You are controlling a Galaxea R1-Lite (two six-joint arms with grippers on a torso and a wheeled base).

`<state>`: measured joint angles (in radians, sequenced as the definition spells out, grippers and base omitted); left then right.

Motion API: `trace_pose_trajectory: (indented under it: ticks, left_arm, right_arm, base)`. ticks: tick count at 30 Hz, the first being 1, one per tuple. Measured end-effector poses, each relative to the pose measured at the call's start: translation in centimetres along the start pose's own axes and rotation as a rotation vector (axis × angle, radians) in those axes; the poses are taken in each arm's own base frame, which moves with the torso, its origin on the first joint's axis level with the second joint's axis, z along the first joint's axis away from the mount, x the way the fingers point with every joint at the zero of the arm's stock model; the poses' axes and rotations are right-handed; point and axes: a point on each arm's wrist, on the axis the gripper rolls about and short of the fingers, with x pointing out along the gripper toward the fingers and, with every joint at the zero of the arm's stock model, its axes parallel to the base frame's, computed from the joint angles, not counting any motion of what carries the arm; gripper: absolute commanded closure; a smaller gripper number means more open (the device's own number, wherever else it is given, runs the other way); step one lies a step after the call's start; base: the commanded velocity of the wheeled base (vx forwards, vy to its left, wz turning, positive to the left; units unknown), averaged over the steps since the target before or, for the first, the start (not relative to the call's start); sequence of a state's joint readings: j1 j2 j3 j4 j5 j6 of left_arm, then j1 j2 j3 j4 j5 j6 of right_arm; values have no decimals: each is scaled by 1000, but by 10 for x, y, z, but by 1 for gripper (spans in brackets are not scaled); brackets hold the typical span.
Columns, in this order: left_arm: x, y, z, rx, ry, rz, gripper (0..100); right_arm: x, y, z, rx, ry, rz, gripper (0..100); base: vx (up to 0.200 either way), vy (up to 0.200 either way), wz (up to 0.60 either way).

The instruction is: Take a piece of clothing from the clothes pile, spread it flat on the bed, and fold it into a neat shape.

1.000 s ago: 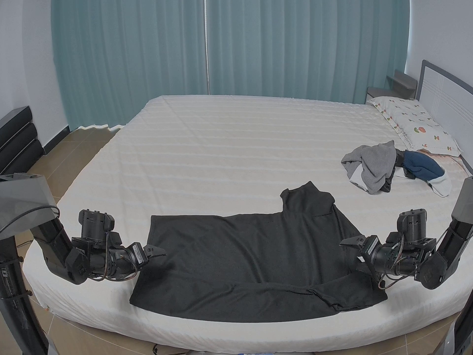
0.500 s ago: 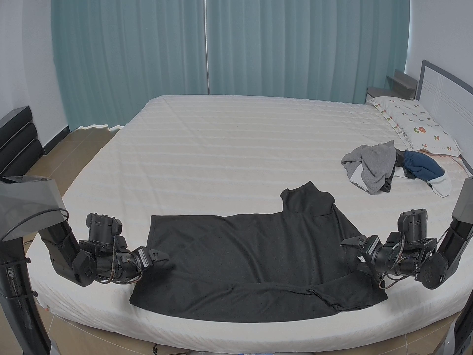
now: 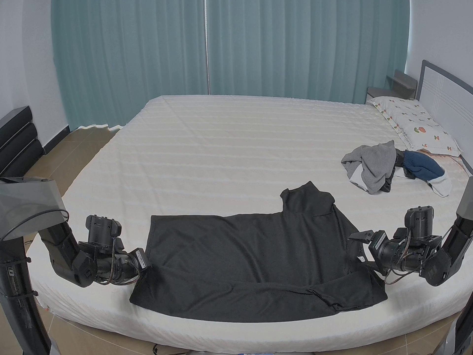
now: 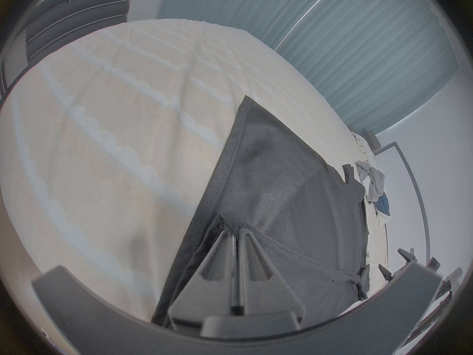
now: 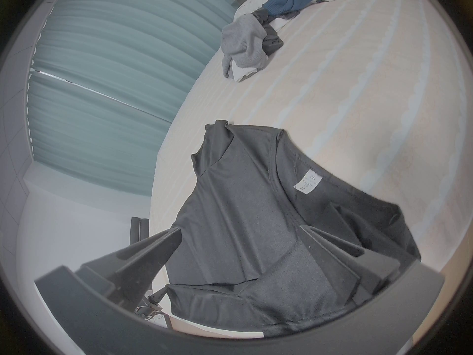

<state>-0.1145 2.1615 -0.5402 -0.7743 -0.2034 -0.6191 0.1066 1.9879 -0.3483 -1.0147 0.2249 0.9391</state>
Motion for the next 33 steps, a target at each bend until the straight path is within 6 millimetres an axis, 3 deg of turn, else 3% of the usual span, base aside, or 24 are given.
trace_pose_trajectory:
  ticks: [8, 17, 33]
  left_arm:
    - [-13, 0, -4, 0, -4, 0, 100]
    - [-27, -2, -6, 4, -15, -8, 100]
    - [-34, -2, -8, 3, -19, -12, 100]
  right_arm:
    - [-3, -7, -2, -90, 11, -23, 0]
    - [-9, -22, 7, -316, 82, 26, 0]
    - [-3, -46, 8, -410, 184, 66, 0]
  base:
    - [0, 0, 0]
    - [0, 0, 0]
    - [0, 0, 0]
